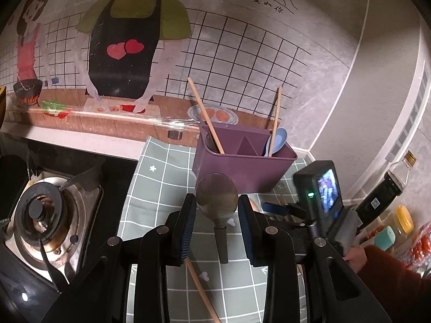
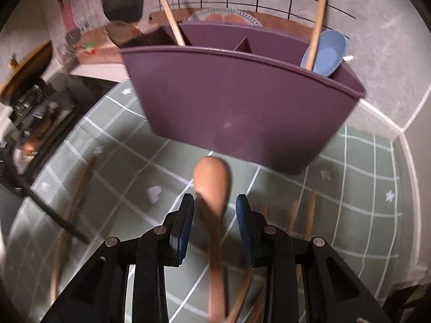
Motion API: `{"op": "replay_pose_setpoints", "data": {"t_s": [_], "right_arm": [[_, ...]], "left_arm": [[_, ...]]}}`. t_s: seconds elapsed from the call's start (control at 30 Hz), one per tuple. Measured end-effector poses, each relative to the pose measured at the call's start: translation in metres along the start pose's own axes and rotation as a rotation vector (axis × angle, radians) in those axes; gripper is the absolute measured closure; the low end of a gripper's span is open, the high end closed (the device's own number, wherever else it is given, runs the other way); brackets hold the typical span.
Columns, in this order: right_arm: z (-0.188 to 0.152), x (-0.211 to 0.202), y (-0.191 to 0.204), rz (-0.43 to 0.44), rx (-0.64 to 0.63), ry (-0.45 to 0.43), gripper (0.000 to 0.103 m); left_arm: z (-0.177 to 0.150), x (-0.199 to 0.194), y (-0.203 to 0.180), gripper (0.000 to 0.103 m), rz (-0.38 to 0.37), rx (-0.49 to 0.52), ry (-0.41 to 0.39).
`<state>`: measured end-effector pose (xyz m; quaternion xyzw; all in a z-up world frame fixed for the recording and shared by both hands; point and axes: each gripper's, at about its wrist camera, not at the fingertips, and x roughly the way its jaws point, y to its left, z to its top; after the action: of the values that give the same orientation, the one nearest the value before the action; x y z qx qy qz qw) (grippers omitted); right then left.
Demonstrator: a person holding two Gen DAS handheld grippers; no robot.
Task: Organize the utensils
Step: 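Lift both spoons and carry them over the purple caddy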
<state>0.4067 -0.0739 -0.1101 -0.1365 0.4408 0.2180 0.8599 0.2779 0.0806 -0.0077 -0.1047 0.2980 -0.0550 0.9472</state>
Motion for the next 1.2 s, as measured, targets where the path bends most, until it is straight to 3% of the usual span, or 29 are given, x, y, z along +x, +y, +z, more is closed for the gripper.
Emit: {"op": "replay_pose_setpoints", "data": {"t_s": [0.1,0.27,0.47,0.7,1.0,1.2], "right_arm": [[0.004,0.007,0.004,-0.021,-0.021,0.000,0.072],[0.012,0.015,0.001,0.048,0.015,0.012,0.072],[0.011,0.009,-0.007,0.071,0.077,0.004,0.075],[-0.002,-0.041,-0.023,0.098,0.165,-0.117,0.075],[-0.009,-0.113,-0.029,0.029,0.189,-0.249,0.076],[0.025,-0.179,-0.032,-0.031,0.182,-0.399,0.076]], "left_arm": [[0.002,0.004,0.000,0.070,0.001,0.001,0.006],[0.002,0.009,-0.001,0.070,0.007,0.001,0.015],[0.002,0.010,-0.002,0.070,0.011,0.010,0.014],[0.000,0.002,-0.011,0.070,0.006,0.034,0.001],[0.007,-0.011,-0.034,0.070,-0.008,0.067,-0.030],[0.057,-0.038,-0.055,0.070,-0.032,0.106,-0.147]]}}
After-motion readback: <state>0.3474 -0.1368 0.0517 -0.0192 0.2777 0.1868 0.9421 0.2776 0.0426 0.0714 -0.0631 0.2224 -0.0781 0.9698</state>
